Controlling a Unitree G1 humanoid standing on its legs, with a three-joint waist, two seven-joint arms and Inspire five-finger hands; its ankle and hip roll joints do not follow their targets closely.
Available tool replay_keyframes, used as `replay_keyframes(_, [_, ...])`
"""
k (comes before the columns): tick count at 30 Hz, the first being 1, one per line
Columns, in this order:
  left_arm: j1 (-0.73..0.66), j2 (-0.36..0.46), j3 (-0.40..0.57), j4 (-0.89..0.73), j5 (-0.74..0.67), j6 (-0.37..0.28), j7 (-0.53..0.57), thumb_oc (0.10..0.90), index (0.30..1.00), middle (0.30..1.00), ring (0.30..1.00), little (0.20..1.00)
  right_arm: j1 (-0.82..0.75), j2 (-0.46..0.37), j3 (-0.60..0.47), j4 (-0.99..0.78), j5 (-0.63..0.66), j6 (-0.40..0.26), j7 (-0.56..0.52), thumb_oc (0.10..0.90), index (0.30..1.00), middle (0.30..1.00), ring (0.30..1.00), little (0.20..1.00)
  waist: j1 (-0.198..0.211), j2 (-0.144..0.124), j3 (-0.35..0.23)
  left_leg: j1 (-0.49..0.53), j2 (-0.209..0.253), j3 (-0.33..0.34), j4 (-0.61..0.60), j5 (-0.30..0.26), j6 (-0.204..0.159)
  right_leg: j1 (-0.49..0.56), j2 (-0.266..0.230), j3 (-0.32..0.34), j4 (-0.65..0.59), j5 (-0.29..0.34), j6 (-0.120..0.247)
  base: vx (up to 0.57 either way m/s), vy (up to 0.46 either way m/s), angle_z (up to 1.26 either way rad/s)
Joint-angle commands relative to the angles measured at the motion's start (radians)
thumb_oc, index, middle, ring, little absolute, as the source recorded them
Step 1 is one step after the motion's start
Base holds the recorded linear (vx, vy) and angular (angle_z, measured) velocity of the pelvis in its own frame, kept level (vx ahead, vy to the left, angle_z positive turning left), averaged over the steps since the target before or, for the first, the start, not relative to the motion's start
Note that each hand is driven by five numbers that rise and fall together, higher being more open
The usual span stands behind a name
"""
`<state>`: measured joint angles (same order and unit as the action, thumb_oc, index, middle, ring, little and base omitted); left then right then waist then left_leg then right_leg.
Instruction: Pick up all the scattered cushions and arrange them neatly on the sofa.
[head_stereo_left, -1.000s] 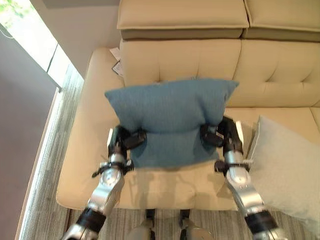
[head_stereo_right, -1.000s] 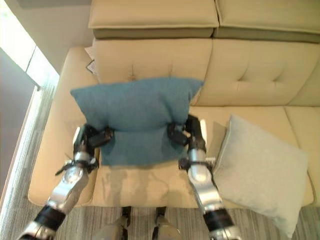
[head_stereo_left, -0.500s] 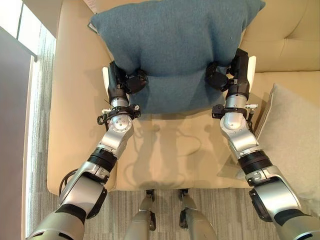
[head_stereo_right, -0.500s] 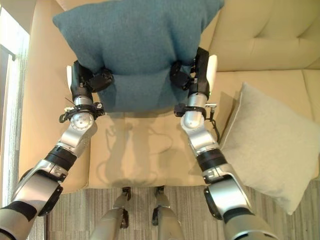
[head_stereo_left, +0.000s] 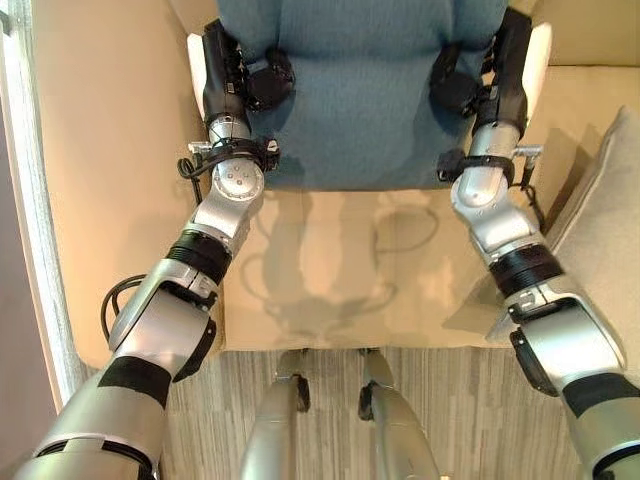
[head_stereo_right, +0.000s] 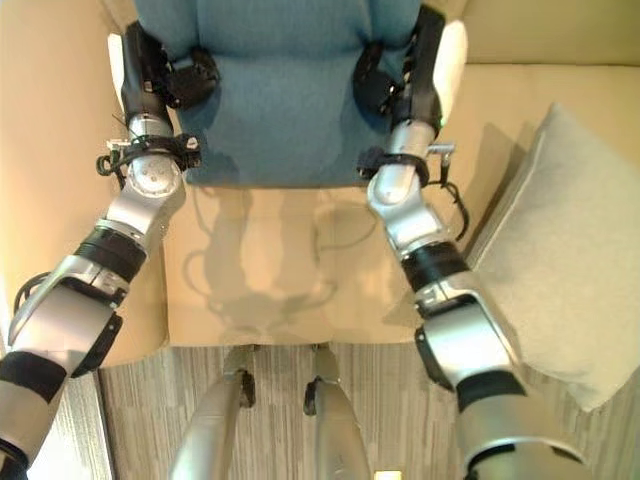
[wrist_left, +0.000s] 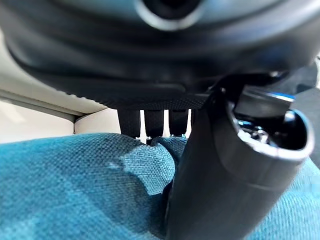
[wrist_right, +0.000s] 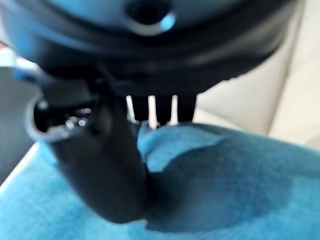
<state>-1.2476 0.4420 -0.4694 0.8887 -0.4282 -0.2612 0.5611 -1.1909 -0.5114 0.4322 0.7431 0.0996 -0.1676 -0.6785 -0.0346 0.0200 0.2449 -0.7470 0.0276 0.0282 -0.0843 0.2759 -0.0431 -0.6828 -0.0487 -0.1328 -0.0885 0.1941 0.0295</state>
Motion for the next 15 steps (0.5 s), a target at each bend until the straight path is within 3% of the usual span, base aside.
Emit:
replay_keyframes(1, [-0.167, -0.048, -0.108, -0.002, 0.052, -0.133, -0.048, 0.8, 0.9, 0.9, 0.9, 0.9, -0.158, 0.031, 0.034, -0.03, -0.045, -0.118, -0.008, 0.8, 0.9, 0.9, 0.9, 0.9, -0.011, -0.013, -0.115, 0.027, -0.025, 0.007, -0.003, -0.113, -0.075, -0.045, -0.033, 0.005, 0.001, -0.036, 0.156, 0.01, -0.01, 0.06])
replay_keyframes(5, [-0.124, -0.014, -0.092, -0.013, 0.049, -0.123, -0.069, 0.8, 0.9, 0.9, 0.9, 0.9, -0.142, 0.01, 0.047, -0.021, -0.027, -0.104, 0.034, 0.8, 0.9, 0.9, 0.9, 0.9, -0.012, -0.016, -0.12, 0.031, -0.026, 0.004, -0.003, -0.115, -0.077, -0.043, -0.032, -0.002, 0.001, -0.034, 0.157, 0.02, -0.031, 0.11])
replay_keyframes(8, [-0.018, 0.063, -0.036, -0.047, 0.048, -0.121, -0.082, 0.8, 0.9, 0.9, 0.9, 0.9, -0.068, -0.024, 0.019, -0.043, -0.012, -0.102, 0.071, 0.8, 0.9, 0.9, 0.9, 0.9, -0.011, -0.021, -0.125, 0.051, -0.026, 0.003, -0.003, -0.121, -0.078, -0.023, -0.031, -0.006, 0.001, -0.038, 0.156, 0.01, -0.028, -0.01])
replay_keyframes(11, [0.131, 0.136, 0.069, -0.102, 0.032, -0.134, -0.093, 0.8, 0.9, 0.9, 0.9, 0.9, 0.066, -0.09, -0.057, -0.075, -0.009, -0.11, 0.105, 0.8, 0.9, 0.9, 0.9, 0.9, -0.005, -0.024, -0.128, 0.076, -0.023, 0.003, -0.003, -0.127, -0.081, 0.005, -0.032, -0.014, 0.001, -0.044, 0.155, 0.02, -0.032, -0.08])
replay_keyframes(15, [0.29, 0.161, 0.174, -0.167, 0.006, -0.145, -0.111, 0.8, 0.9, 0.9, 0.9, 0.9, 0.215, -0.126, -0.153, -0.104, 0.007, -0.116, 0.128, 0.8, 0.9, 0.9, 0.9, 0.9, -0.003, -0.028, -0.138, 0.097, -0.025, 0.0, -0.003, -0.129, -0.081, 0.028, -0.033, -0.021, 0.001, -0.045, 0.152, 0.01, -0.025, 0.02])
